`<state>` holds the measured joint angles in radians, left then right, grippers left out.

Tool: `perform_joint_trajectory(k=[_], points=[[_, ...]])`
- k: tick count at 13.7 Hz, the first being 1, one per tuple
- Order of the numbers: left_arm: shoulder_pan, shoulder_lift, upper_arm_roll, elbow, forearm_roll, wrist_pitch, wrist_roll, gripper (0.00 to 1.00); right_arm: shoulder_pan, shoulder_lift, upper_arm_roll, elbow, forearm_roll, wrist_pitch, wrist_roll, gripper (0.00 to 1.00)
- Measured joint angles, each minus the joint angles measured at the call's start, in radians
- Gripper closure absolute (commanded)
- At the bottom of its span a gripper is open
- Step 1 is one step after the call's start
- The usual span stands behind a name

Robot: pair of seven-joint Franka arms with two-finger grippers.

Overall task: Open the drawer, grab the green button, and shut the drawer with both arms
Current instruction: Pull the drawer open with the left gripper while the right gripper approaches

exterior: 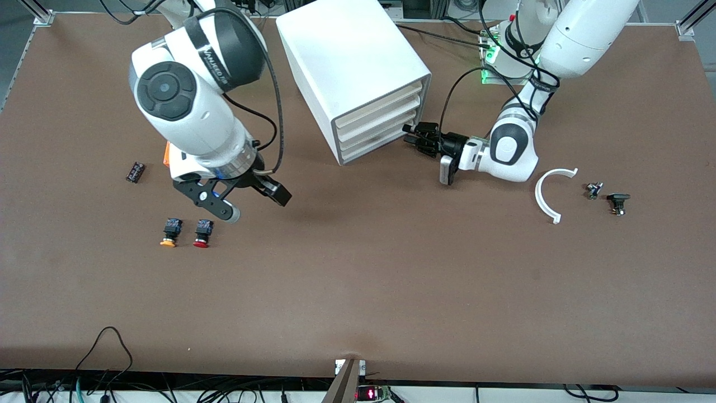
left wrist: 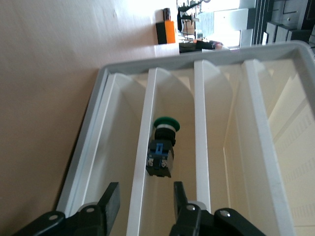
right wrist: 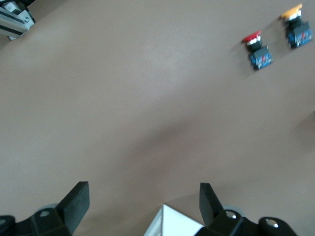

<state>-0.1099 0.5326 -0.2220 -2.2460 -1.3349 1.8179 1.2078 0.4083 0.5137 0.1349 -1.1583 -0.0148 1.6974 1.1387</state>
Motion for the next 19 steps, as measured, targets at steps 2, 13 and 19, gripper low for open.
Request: perform_joint_trajectory(k=[2, 13, 19], points=[[-0.011, 0.012, 0.000, -0.008, -0.002, 0.000, 0.003, 0.47, 0.023, 0.018, 0.000, 0.020, 0.000, 0.000, 0.094, 0.01], [-0.067, 0.066, -0.001, -0.044, -0.100, 0.002, 0.108, 1.00, 0.057, 0.091, 0.005, 0.102, 0.092, 0.072, 0.420, 0.01], [-0.065, 0.065, 0.013, -0.027, -0.100, -0.001, 0.098, 1.00, 0.063, 0.109, 0.022, 0.103, 0.109, 0.119, 0.537, 0.01]])
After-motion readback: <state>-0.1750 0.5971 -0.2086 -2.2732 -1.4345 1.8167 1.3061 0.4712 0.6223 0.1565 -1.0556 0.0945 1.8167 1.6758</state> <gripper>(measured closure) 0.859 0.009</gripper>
